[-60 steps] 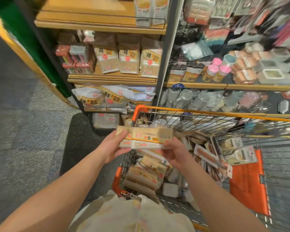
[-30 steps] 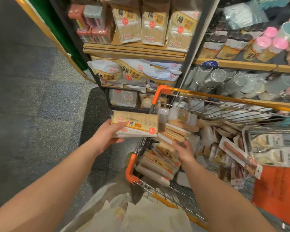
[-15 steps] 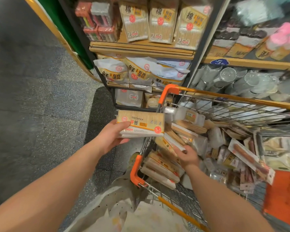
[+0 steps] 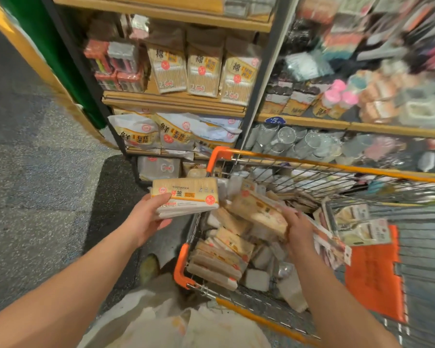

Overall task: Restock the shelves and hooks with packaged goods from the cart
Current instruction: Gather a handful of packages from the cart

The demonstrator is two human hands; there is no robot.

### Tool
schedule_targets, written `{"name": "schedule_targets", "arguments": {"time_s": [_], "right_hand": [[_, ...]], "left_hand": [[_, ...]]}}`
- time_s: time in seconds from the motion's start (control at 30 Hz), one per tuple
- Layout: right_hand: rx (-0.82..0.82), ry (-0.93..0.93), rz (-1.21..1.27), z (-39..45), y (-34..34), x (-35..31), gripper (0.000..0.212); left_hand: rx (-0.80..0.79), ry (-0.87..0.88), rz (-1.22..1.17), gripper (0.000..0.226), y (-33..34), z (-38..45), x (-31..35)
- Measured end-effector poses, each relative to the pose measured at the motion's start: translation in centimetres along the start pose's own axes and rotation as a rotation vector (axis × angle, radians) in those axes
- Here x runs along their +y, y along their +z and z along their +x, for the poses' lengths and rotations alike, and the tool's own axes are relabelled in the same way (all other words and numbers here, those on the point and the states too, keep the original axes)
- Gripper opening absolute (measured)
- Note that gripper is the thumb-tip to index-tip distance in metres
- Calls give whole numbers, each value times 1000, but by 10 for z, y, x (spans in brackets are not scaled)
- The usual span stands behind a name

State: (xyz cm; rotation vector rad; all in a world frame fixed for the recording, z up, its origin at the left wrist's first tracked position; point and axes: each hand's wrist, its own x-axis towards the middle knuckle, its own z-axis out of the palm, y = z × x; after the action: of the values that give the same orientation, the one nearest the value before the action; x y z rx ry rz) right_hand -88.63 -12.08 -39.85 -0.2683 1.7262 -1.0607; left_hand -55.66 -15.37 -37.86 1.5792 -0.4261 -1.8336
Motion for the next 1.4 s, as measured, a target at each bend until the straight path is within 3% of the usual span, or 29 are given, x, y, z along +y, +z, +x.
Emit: {"name": "schedule_targets", "arguments": {"time_s": [0.1, 0.2, 0.27, 0.37, 0.43, 0.6, 0.7, 0.83, 0.9, 1.0, 1.1, 1.17, 1.23, 1.4], "right_hand": [[-16, -55, 136, -11, 9, -25, 22], [-62, -181, 20, -32, 40, -54, 43], [-157, -192, 76, -51, 73, -77, 41], [-155, -315, -158, -76, 134, -115, 34], [-235, -297, -304, -89, 175, -142, 26], [-490, -500, -794, -120, 275, -183, 39], [-507, -630, -902, -142, 332, -185, 21], [-523, -724, -868, -152, 381, -184, 23], [-497, -729, -775, -155, 393, -186, 29], [-387, -763, -716, -163, 399, -190, 42], [-311, -737, -823, -167, 387, -188, 53], [-304, -749, -901, -166, 380, -186, 47], [-342, -754, -959, -160, 377, -191, 40], [-634, -668, -954, -134, 368, -229, 27]], "left_hand": [[-29, 18, -12, 14, -1, -4, 22], [-76, 55, 18, 11, -10, -7, 57], [-114, 83, 55, 12, -26, -10, 84], [-185, 63, 102, 27, -63, -14, 125], [-242, 59, 125, 32, -91, -17, 149], [-339, 127, 141, 29, -148, -33, 195], [-358, 113, 96, 43, -163, -47, 211], [-347, 102, 91, 59, -170, -52, 219], [-342, 118, 67, 58, -170, -53, 223], [-341, 133, 10, 34, -167, -53, 223], [-360, 97, -31, 32, -155, -52, 222], [-340, 77, -6, 34, -144, -50, 222], [-347, 74, 39, 40, -131, -45, 224], [-443, 69, 138, 54, -97, -16, 251]]}}
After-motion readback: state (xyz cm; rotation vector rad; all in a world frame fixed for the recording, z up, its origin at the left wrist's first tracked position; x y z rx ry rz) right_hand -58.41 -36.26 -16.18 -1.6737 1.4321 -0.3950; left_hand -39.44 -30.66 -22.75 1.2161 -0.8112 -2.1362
